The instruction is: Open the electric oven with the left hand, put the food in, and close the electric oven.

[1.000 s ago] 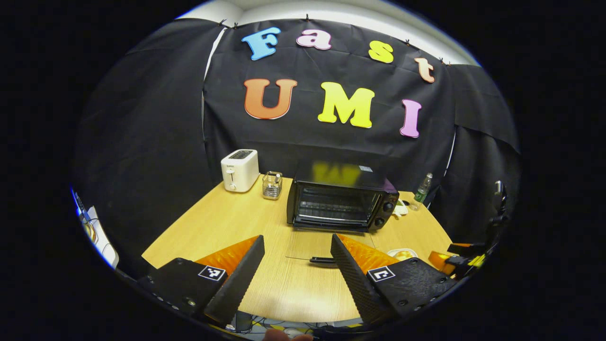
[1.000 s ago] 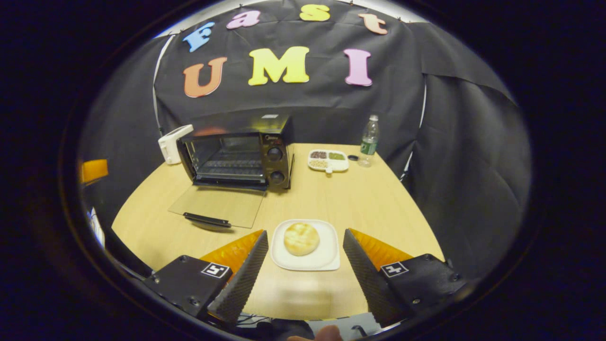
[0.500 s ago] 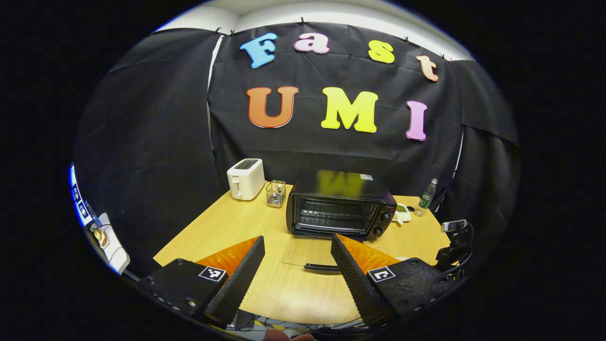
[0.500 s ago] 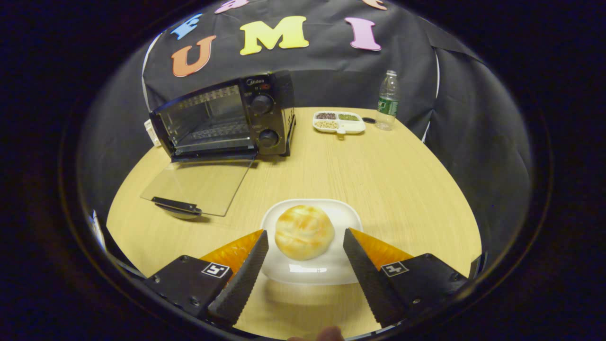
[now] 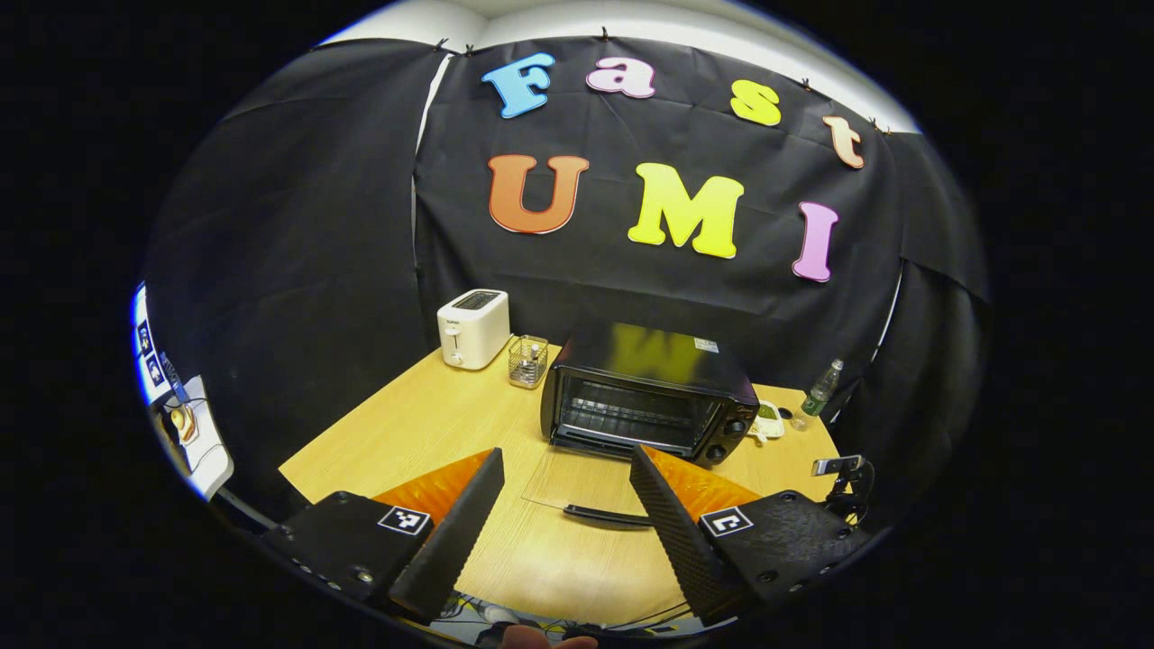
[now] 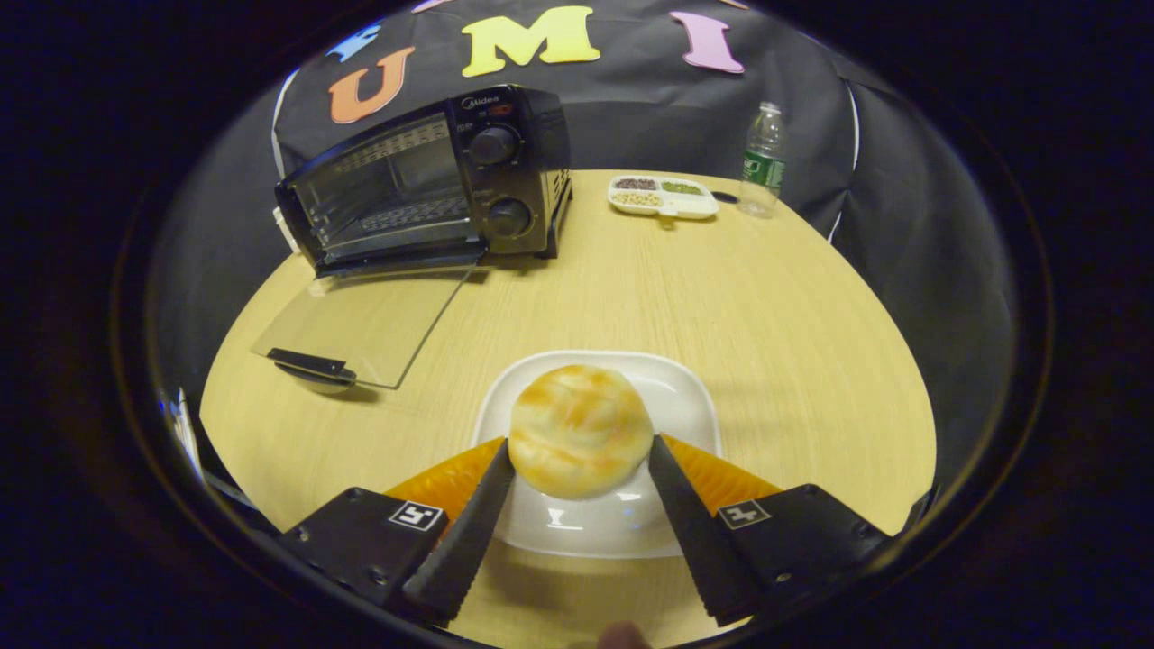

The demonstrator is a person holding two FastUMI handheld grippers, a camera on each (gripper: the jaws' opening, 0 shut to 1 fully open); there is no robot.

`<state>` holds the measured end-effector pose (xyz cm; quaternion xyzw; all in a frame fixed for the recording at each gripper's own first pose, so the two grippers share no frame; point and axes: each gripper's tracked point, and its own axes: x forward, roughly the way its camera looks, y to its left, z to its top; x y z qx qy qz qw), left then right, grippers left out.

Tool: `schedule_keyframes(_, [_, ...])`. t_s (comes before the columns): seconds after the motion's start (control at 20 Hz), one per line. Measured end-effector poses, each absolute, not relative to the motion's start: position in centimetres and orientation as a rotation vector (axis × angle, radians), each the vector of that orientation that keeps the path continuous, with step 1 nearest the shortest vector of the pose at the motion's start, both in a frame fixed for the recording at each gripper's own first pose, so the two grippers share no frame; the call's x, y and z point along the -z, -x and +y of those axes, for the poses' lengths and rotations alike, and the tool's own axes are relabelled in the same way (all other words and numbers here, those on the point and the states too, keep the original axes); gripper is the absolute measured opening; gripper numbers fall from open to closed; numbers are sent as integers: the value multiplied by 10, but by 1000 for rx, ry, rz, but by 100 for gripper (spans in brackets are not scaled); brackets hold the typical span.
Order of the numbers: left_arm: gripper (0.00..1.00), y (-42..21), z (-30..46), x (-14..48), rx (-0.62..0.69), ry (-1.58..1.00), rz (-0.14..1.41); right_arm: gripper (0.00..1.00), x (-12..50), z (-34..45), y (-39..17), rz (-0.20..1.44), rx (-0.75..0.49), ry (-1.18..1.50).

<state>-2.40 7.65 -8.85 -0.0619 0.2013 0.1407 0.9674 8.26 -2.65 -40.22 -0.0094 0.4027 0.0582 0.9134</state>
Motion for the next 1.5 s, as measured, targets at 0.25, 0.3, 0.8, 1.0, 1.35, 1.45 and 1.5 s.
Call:
schedule_keyframes(0.25, [93,16,79,88,-239,116,405,80,386,-28,-83,799,-93,4])
schedule_keyframes(0.3, [93,14,81,88,-230,115,402,79,377,-27,-82,786,-85,-7])
schedule_keyframes(0.8, [93,21,114,98,-156,113,404,72,297,48,-68,642,-112,-194])
schedule_keyframes(1.0, [93,31,146,98,-168,104,423,73,284,100,-100,592,-119,-282])
schedule_keyframes(1.35, [93,50,195,99,-177,93,465,72,295,180,-164,541,-73,-469])
schedule_keyframes(1.45, [93,55,206,101,-172,76,476,72,295,196,-185,513,-52,-518])
schedule_keyframes(1.5, [93,57,211,103,-170,66,484,72,296,203,-196,498,-39,-539])
